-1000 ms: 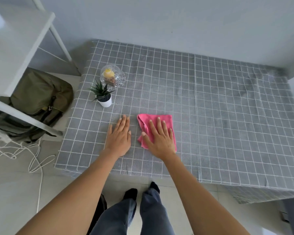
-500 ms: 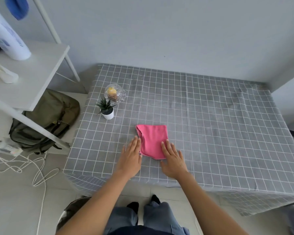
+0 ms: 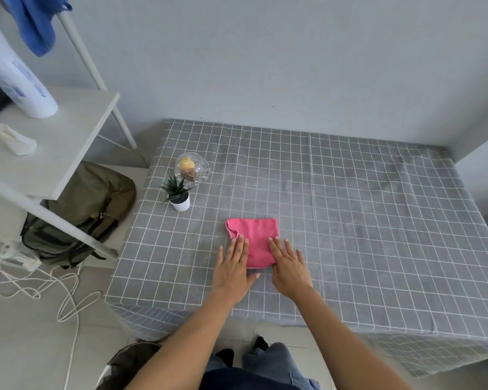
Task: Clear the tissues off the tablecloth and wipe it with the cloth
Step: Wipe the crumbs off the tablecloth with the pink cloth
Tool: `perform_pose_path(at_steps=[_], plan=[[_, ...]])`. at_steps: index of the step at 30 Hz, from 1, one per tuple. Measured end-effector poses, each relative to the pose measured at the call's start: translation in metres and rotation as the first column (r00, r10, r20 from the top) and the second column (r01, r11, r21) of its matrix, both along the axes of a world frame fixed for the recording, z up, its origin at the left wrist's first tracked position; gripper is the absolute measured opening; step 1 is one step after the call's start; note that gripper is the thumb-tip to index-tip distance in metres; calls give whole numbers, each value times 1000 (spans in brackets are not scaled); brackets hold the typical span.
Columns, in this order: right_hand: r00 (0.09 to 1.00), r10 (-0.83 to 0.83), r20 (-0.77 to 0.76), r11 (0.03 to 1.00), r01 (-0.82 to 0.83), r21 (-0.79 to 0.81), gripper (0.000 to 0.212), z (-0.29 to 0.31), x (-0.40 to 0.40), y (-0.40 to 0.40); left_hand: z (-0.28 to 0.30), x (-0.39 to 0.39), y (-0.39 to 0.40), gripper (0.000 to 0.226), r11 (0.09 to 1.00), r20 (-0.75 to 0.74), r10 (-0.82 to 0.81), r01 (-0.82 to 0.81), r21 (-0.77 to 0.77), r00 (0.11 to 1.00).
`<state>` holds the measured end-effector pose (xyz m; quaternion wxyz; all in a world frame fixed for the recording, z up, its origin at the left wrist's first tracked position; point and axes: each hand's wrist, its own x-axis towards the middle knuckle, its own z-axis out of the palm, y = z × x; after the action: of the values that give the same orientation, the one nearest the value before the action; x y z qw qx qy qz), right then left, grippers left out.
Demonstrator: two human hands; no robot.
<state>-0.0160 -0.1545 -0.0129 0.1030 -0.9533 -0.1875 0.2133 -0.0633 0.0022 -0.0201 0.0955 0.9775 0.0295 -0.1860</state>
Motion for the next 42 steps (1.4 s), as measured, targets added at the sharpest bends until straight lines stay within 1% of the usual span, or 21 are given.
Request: perform_pose_path(at_steps=[2, 5, 10, 13, 17, 23, 29, 33, 39, 42], plan=[[1000, 1, 10, 1000, -1, 2, 61, 3, 1, 1, 1, 3, -5, 80, 999, 10, 20, -20, 24, 1000], [1000, 1, 24, 1000, -1, -9, 63, 9, 2, 2, 5, 8, -5, 73, 995, 34, 2, -6, 102, 999], [997, -18, 76, 999, 20, -30, 64, 19, -5, 5, 15, 11, 5, 68, 997, 63, -22, 17, 72, 998], [987, -58, 150, 998, 60, -9, 60, 30, -7, 5, 27, 12, 10, 64, 997, 139, -42, 33, 66, 989], [949, -138, 285, 990, 124, 69, 52, 51, -5, 3, 55, 23, 12, 60, 998, 274, -44, 30, 54, 961], [888, -195, 417, 980, 157, 124, 47, 81, 0, -25, 92, 41, -4, 55, 993, 359, -111, 88, 80, 927], [859, -227, 458, 973, 184, 136, 47, 92, 6, -89, 101, 52, -66, 55, 987, 385, -162, 143, 79, 908], [868, -215, 447, 977, 187, 107, 46, 89, 13, -151, 97, 60, -128, 55, 983, 377, -181, 154, 101, 908], [889, -169, 425, 986, 147, 84, 47, 84, 23, -261, 90, 61, -234, 54, 979, 357, -195, 160, 127, 913], [906, -144, 398, 989, 126, 72, 48, 80, 23, -311, 86, 56, -282, 55, 981, 328, -187, 158, 114, 926]])
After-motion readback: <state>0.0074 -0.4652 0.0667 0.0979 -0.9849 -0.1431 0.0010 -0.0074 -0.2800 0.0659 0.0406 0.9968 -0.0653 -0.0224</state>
